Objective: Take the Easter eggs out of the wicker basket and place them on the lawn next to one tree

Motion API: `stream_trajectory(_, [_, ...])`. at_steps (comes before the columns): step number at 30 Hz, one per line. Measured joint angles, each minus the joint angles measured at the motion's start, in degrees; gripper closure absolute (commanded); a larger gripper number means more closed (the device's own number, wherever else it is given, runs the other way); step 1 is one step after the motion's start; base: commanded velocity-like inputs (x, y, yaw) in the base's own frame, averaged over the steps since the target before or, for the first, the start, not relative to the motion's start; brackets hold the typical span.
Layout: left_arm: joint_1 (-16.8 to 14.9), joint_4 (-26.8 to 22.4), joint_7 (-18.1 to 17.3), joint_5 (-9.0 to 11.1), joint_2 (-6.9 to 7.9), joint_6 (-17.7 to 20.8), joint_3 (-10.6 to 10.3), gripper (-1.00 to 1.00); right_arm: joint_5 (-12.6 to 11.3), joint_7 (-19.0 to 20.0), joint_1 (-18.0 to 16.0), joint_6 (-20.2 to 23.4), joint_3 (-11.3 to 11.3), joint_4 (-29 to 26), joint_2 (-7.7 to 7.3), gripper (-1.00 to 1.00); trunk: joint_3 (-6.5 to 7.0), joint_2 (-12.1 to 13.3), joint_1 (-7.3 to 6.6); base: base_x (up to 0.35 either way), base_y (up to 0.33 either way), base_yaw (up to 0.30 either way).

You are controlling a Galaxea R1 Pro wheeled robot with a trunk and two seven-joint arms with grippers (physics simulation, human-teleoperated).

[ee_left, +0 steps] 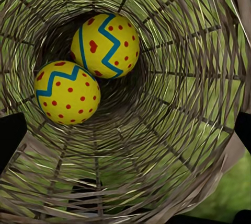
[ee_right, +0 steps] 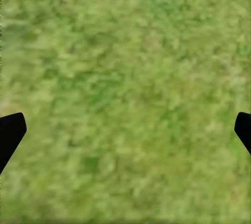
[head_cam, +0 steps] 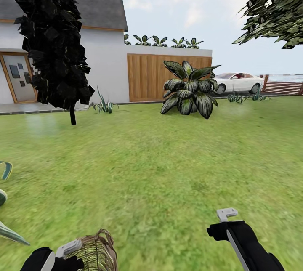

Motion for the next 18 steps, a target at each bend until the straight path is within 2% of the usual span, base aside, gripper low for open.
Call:
stream_trajectory(3, [0.00,-0.04,0.00,0.00,0.01,0.02,0.00,-1.00,0.00,0.00,-0.01,0.00,0.05,0.05,0.00,-1.00,0.00,0.00,0.00,0.000,0.000,0.000])
stream_trajectory(18, [0.00,-0.16,0.00,0.06,0.20,-0.04,0.18,-1.00,0.00,0.00,-0.01,-0.03,0.02,0.09,0.00,-1.00,-2.69,-6.00,3.29,0.000,0.000,0.000])
